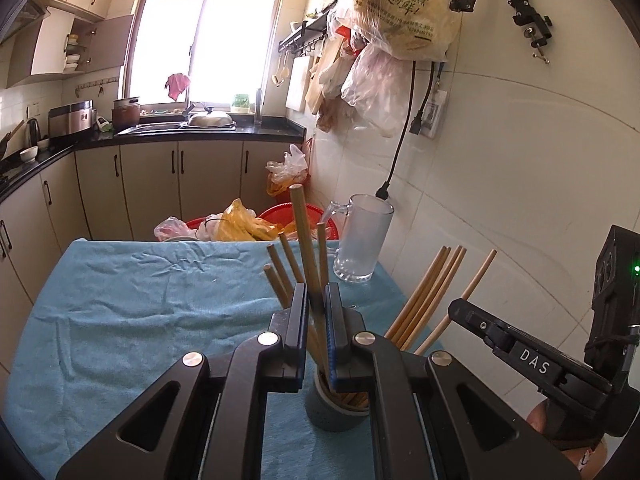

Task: Organize utensils
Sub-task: 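Lower the chopsticks into the dark holder and open both grippers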

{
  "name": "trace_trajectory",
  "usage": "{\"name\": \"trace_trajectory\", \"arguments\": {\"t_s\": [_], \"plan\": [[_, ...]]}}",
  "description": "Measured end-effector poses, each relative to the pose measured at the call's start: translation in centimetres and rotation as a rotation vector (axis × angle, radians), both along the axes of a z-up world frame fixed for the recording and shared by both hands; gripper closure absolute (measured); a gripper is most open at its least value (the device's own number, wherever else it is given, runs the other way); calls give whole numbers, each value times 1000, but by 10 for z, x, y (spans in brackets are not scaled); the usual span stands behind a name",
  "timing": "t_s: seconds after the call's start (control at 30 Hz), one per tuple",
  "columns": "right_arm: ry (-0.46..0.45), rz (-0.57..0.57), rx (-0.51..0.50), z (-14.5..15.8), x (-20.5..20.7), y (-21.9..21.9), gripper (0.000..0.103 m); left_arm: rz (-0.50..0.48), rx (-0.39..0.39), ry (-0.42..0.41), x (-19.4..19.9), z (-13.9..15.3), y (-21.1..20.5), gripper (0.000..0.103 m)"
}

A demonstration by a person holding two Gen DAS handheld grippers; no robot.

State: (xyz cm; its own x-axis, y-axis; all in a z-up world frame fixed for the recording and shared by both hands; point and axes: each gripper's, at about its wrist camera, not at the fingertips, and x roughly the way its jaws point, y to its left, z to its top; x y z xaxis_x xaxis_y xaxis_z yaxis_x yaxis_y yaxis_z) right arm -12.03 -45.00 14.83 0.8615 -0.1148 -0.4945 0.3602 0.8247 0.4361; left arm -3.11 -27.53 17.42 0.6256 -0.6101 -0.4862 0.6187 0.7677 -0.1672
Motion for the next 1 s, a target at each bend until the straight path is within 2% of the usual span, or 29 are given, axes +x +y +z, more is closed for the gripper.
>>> {"name": "trace_trajectory", "arguments": {"t_s": [0.27, 0.37, 0.53, 0.6, 0.83, 0.97, 1.0], "plan": [[18, 11, 8, -5, 4, 2, 96, 5, 23, 13, 6, -7, 0, 93], [23, 17, 12, -4, 4, 3, 95, 10, 23, 15, 7, -9, 1, 83], [15, 17, 8, -1, 3, 4, 95, 18, 25, 13, 6, -9, 2, 77], [14, 19, 9, 1, 1, 4, 95, 25, 23, 10, 4, -8, 3, 70], [1, 14, -6, 9, -11, 8, 93, 50, 19, 0, 2, -4, 14, 65], [-2, 5, -21, 13, -19, 10, 78, 70, 18, 0, 1, -2, 21, 62], [-4, -1, -24, 14, -22, 10, 77, 73, 16, -1, 0, -2, 23, 62]]}}
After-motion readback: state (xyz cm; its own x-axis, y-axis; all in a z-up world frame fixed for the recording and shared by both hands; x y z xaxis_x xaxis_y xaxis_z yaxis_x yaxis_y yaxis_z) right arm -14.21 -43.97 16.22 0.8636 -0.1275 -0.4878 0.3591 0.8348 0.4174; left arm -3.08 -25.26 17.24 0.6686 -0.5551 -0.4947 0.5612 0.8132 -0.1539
